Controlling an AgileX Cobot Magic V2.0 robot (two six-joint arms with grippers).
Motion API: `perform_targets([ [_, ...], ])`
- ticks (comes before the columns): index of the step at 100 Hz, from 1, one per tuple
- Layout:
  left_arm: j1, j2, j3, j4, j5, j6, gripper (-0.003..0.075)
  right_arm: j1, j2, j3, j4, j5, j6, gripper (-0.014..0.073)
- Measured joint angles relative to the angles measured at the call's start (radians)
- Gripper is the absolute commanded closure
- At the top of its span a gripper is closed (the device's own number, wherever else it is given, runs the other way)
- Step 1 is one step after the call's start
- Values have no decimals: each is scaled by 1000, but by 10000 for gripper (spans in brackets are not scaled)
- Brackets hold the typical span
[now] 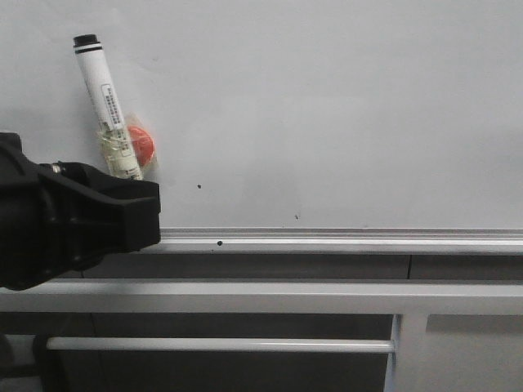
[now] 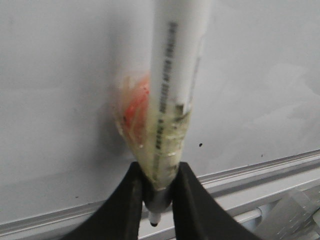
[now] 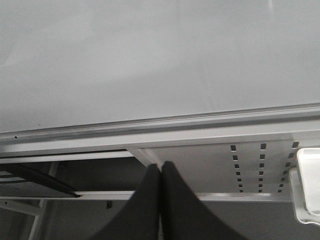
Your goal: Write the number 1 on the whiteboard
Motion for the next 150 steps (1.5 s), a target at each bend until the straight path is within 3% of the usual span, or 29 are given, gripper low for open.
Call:
perform_targets([
  [47,0,0,-1,320,-3,0,741,0,0,0,0,0,0,646],
  [69,0,-9,-4,453,33,105,741,0,0,0,12,0,0,646],
  [85,0,-101,-24,459,231,198,741,61,3,0,57,2,-2,646],
  [105,0,-255,-154,461,700,343,741,271,76,0,68,41,-162,646],
  [122,0,-297,-272,504,1049,382,741,410,104,0,114,-101,-208,639],
  [132,0,-297,-307,544,1174,390,741,452,104,0,123,-145,-223,537],
  [144,0,-297,-319,578,1245,391,741,478,104,0,135,-132,-244,246],
  [150,0,-297,-319,586,1256,391,741,483,104,0,149,-123,-248,146],
])
